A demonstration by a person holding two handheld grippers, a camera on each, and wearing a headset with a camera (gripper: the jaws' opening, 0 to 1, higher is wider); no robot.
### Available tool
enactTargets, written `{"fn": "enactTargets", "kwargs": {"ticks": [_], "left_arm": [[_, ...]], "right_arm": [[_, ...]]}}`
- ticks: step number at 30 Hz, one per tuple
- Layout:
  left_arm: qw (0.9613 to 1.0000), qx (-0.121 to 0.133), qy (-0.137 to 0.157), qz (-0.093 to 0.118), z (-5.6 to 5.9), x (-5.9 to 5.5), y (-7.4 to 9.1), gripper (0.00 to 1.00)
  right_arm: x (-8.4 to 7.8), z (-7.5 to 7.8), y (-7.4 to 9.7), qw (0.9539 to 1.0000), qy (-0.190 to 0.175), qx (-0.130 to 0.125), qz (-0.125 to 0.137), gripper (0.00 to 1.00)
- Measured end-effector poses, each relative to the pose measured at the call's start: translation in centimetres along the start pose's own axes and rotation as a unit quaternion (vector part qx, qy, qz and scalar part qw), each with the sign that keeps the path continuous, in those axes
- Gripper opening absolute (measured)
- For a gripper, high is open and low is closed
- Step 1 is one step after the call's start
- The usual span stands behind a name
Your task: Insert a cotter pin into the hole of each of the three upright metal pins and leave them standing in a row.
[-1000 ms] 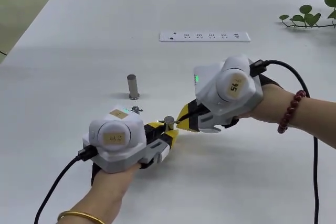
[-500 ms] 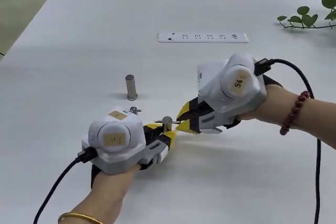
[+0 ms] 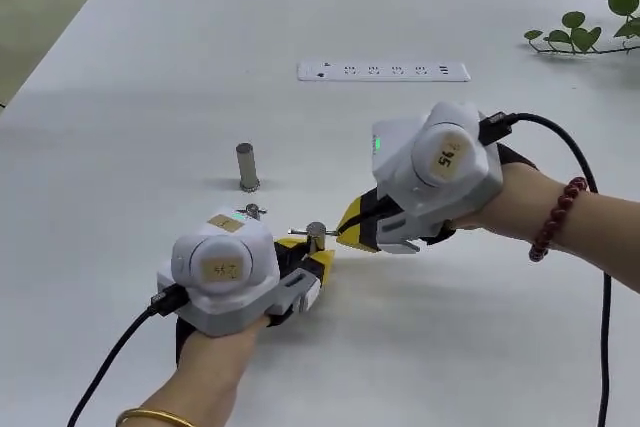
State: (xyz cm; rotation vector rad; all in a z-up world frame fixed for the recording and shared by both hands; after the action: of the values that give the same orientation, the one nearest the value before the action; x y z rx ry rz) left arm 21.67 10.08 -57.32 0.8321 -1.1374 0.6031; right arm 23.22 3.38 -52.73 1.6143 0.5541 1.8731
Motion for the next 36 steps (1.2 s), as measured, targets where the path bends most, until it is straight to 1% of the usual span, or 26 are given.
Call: {"fn": "enactTargets", "kwargs": {"ticks": [6, 9, 11, 18, 20, 21, 23, 25, 30, 33, 36], "left_arm": [[1.0000, 0.002, 0.001, -0.002, -0.04, -0.09, -0.01, 0.12], [1.0000, 0.002, -0.003, -0.002, -0.04, -0.11, -0.01, 0.12], [1.0000, 0.002, -0.002, -0.002, -0.01, -0.12, 0.02, 0.12], [1.0000, 0.003, -0.001, -0.003, -0.02, -0.15, 0.01, 0.12], [1.0000, 0.004, -0.002, -0.004, -0.03, -0.17, 0.00, 0.12], [1.0000, 0.004, -0.002, -0.005, -0.03, -0.18, 0.00, 0.12], [0.9999, 0.002, -0.008, -0.008, -0.02, -0.21, 0.01, 0.12], [0.9998, 0.002, -0.013, -0.016, -0.08, -0.36, 0.05, 0.12], [0.9995, 0.008, -0.015, -0.025, -0.41, -0.57, 0.21, 0.16], [0.9996, 0.007, -0.010, -0.026, -0.47, -0.32, 0.48, 0.19], [0.9997, 0.004, -0.010, -0.022, -0.34, -0.03, 0.74, 0.23]], "right_arm": [[0.06, 0.11, -0.11, 0.9999, -0.013, -0.004, 0.002, 0.00], [0.14, 0.15, -0.23, 0.9992, -0.038, -0.004, 0.015, 0.00], [0.15, 0.13, -0.27, 0.9990, -0.042, -0.004, 0.016, 0.00], [0.06, 0.10, -0.40, 0.9985, -0.051, -0.002, 0.018, 0.00], [-0.26, -0.05, -0.47, 0.9988, -0.049, -0.001, 0.011, 0.00], [-0.20, -0.09, -0.54, 0.9986, -0.051, 0.000, 0.015, 0.00], [-0.24, -0.10, -0.66, 0.9986, -0.051, -0.002, 0.014, 0.00], [-0.26, -0.09, -0.72, 0.9986, -0.052, -0.001, 0.013, 0.00], [-0.19, -0.10, -0.72, 0.9985, -0.053, -0.001, 0.016, 0.00], [-0.04, -0.10, -0.64, 0.9979, -0.062, -0.001, 0.020, 0.05], [0.37, -0.19, -0.70, 0.9967, -0.074, 0.001, 0.033, 0.09]]}}
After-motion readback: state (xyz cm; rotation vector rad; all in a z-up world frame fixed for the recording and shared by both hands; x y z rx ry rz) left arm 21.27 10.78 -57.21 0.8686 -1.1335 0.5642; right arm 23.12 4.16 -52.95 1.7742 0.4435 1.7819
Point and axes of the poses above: the centre of the closed fingertips' face, and the gripper's own axes: y roughly backward along the fingers, z roughly to its right, x roughly out of its top, the point moved 5 cm from there along y, roughly backward along the fingers, and after that the axes turned 10 degrees about z, right-handed, at the moved point
